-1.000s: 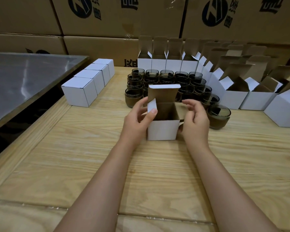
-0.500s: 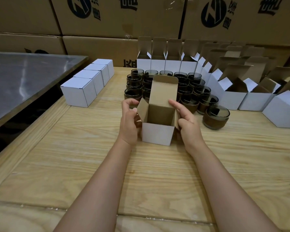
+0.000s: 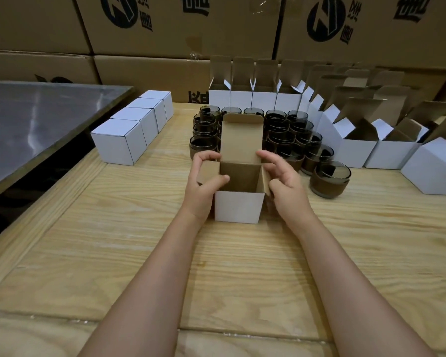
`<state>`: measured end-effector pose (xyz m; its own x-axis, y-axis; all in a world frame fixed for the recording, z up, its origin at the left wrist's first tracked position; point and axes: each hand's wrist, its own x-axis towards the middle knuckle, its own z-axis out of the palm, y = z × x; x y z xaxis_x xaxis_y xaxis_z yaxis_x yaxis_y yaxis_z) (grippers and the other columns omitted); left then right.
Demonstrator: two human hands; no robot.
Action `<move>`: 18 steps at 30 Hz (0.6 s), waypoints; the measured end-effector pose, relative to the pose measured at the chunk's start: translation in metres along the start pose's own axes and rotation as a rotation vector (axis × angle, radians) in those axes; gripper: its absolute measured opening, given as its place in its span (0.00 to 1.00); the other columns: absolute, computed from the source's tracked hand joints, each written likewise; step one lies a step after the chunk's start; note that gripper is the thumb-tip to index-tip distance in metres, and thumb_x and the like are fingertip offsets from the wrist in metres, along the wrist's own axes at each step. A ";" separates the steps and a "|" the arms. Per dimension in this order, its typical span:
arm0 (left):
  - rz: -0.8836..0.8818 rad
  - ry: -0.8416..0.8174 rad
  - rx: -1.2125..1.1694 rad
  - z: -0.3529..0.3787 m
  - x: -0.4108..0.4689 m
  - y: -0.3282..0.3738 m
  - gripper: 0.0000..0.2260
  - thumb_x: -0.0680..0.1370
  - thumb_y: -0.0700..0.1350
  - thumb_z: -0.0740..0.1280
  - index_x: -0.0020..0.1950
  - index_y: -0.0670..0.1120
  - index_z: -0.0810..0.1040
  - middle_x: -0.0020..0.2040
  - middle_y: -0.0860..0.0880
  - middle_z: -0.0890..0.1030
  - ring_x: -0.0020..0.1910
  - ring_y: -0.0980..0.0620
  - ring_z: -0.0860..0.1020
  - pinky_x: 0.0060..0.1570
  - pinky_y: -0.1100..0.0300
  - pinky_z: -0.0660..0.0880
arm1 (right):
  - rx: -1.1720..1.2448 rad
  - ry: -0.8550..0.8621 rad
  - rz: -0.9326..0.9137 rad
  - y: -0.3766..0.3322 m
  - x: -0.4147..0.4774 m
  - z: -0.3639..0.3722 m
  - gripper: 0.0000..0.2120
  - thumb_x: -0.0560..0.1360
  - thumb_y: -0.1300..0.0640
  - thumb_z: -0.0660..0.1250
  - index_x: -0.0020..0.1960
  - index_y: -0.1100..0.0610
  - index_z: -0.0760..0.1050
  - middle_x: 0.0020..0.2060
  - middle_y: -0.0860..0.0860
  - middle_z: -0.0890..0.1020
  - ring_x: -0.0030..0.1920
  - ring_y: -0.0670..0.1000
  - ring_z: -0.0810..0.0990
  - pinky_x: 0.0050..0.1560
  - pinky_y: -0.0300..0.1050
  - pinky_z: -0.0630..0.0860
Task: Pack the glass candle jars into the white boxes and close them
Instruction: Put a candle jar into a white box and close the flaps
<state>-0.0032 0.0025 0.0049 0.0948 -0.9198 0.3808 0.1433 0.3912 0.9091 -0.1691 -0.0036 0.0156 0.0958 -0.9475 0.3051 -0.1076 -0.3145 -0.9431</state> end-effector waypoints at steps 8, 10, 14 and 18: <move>0.061 0.040 0.033 -0.001 0.000 -0.004 0.16 0.66 0.38 0.62 0.51 0.52 0.72 0.46 0.60 0.77 0.45 0.59 0.76 0.42 0.62 0.73 | -0.823 0.570 0.163 0.010 -0.001 -0.059 0.24 0.76 0.48 0.63 0.71 0.52 0.66 0.68 0.58 0.67 0.70 0.60 0.58 0.71 0.53 0.55; 0.069 0.054 0.071 -0.001 -0.001 -0.005 0.17 0.66 0.39 0.62 0.51 0.55 0.73 0.45 0.64 0.77 0.44 0.63 0.75 0.41 0.66 0.73 | -0.803 0.502 0.327 0.016 0.000 -0.066 0.29 0.75 0.43 0.64 0.73 0.51 0.63 0.71 0.59 0.63 0.71 0.60 0.57 0.71 0.55 0.56; 0.060 0.073 0.096 -0.001 0.000 -0.004 0.17 0.67 0.39 0.62 0.52 0.56 0.72 0.46 0.63 0.76 0.43 0.62 0.75 0.40 0.66 0.72 | -0.656 0.539 0.309 0.020 0.002 -0.068 0.24 0.76 0.46 0.66 0.69 0.52 0.68 0.67 0.57 0.68 0.68 0.58 0.63 0.66 0.53 0.63; 0.065 0.061 0.104 -0.001 0.002 -0.005 0.17 0.67 0.38 0.62 0.53 0.54 0.72 0.43 0.67 0.77 0.41 0.64 0.75 0.38 0.69 0.72 | -0.474 0.589 0.165 0.004 0.002 -0.062 0.22 0.73 0.49 0.70 0.65 0.51 0.71 0.57 0.48 0.76 0.61 0.50 0.73 0.59 0.44 0.71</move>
<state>-0.0029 -0.0009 0.0004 0.1608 -0.8876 0.4316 0.0324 0.4418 0.8965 -0.2311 -0.0103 0.0203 -0.4861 -0.8169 0.3103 -0.4995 -0.0317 -0.8657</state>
